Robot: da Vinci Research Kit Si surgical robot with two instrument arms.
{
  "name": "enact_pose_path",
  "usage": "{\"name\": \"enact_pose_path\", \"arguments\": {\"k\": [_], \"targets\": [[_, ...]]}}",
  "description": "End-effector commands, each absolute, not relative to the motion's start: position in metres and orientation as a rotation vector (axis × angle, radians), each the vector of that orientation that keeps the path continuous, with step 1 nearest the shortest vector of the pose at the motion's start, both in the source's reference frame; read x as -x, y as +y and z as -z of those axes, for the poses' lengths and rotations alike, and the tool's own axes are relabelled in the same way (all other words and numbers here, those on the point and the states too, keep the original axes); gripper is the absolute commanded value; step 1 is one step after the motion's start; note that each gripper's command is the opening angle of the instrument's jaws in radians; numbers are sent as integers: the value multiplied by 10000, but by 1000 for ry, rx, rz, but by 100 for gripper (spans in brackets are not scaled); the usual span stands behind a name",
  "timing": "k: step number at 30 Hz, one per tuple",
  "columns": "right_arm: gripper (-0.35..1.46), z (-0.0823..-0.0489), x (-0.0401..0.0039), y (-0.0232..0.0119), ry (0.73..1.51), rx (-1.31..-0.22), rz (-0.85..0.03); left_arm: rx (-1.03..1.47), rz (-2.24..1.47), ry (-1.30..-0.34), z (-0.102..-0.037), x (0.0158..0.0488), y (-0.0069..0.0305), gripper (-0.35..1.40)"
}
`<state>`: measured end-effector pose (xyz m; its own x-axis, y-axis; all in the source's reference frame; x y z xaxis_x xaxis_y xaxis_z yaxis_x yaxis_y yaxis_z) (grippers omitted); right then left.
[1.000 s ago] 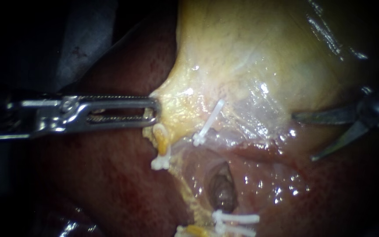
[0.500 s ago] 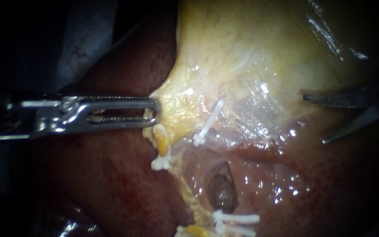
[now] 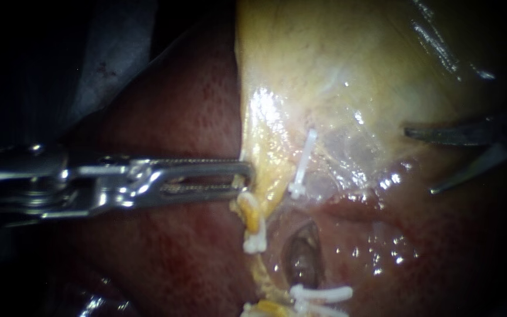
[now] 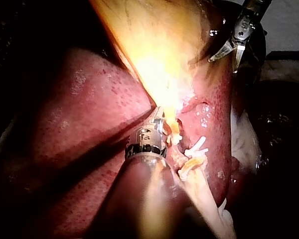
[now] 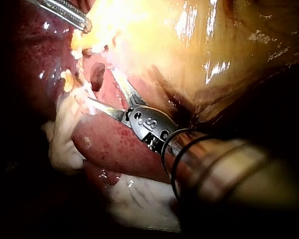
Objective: Go back from the cut right tube
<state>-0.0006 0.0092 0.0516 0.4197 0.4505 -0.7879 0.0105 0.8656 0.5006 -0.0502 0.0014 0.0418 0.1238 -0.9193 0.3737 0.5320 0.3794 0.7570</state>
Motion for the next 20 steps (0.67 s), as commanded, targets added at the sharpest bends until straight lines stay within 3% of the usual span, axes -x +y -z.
{"name": "enact_pose_path", "arguments": {"k": [1, 20], "targets": [[113, -516, 5, 92, 1113, -472, -289, -507, 1124, -938, -419, 503, 13, -35], [114, -517, 3, 91, 1113, -470, -290, -508, 1118, -939, -425, 508, 11, -35]]}}
